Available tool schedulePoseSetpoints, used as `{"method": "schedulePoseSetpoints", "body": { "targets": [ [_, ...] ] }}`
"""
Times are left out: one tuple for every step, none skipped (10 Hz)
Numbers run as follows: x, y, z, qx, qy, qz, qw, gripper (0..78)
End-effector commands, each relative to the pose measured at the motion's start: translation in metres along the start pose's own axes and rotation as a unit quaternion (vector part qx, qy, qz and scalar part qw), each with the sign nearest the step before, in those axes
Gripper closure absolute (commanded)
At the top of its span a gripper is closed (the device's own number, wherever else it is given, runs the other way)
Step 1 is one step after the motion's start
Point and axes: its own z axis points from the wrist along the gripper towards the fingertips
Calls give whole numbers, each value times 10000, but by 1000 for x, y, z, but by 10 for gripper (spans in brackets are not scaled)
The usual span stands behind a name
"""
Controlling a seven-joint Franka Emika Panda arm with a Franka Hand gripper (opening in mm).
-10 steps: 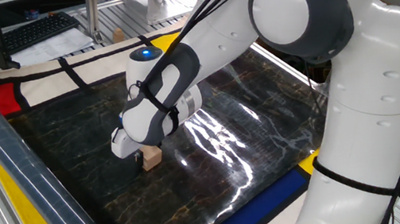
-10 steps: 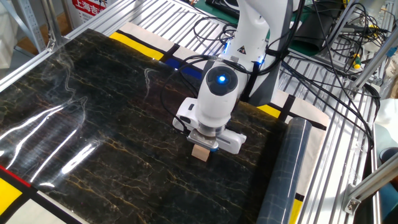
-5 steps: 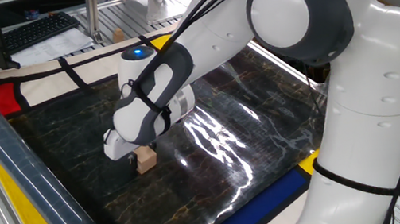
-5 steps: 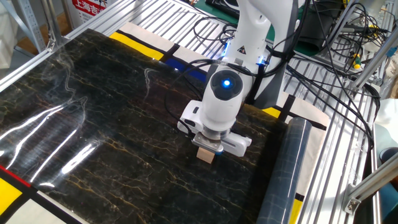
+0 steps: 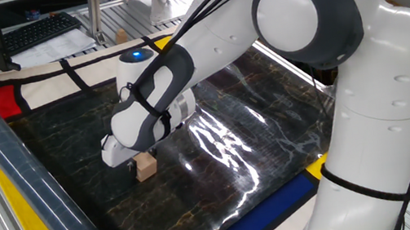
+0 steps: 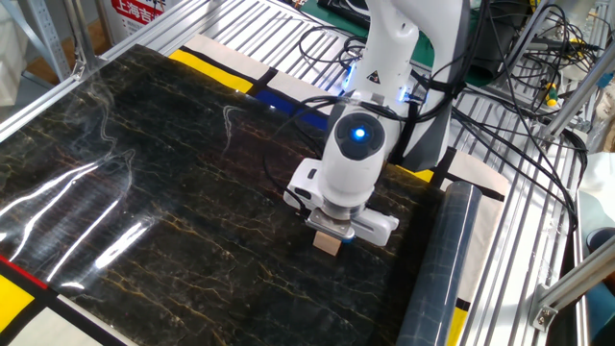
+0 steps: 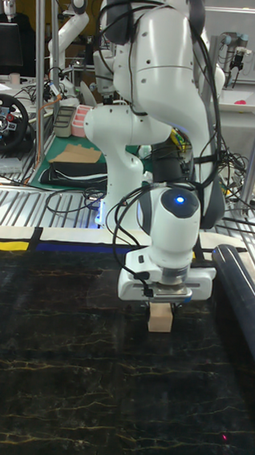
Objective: Hold a small block with the gripper and sweep it from left to right on the table
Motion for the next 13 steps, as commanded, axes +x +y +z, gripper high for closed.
{"method": "schedulePoseSetpoints", "body": {
  "targets": [
    [0, -1, 0, 26, 5, 22, 10000, 764],
    [-2, -8, -1, 34, 8, -17, 10000, 764],
    [-5, -15, -4, 35, 27, -60, 10000, 764],
    [-7, -19, -7, 49, 47, -77, 9999, 764],
    [-10, -28, -12, 86, 67, -116, 9999, 764],
    [-10, -32, -12, 83, 66, -131, 9999, 764],
    [-11, -30, -9, 77, 64, -124, 9999, 764],
    [-12, -27, -4, 71, 57, -112, 9999, 764],
    [-13, -24, 0, 58, 55, -110, 9999, 764],
    [-14, -22, 5, 26, 53, -106, 9999, 764],
    [-15, -19, 8, 2, 48, -105, 9999, 764],
    [-15, -16, 11, -34, 47, -95, 9999, 764],
    [-14, -11, 12, -61, 45, -64, 10000, 764]
  ]
}}
